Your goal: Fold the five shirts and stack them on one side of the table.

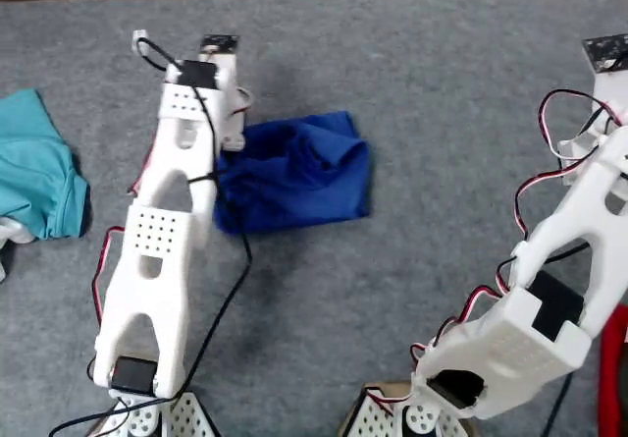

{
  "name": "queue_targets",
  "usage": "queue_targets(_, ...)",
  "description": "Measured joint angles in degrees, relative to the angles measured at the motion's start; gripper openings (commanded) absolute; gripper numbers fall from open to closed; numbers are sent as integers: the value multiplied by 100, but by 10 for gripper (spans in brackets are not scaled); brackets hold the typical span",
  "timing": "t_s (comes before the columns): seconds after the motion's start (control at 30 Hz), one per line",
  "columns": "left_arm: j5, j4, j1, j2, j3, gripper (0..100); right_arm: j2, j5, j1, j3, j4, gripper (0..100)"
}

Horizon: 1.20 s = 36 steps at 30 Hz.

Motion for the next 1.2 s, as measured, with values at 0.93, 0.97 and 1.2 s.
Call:
queue_targets(0.93,352,35,-976,-2127,1284,342,0,70,-5020,-132,1143,123)
queue_targets(0.97,290,35,-1169,-2286,1495,342,0,26,-5275,-237,1196,123)
queue_targets(1.2,-246,35,-2453,-3490,3226,342,369,-334,-6242,-677,1196,123)
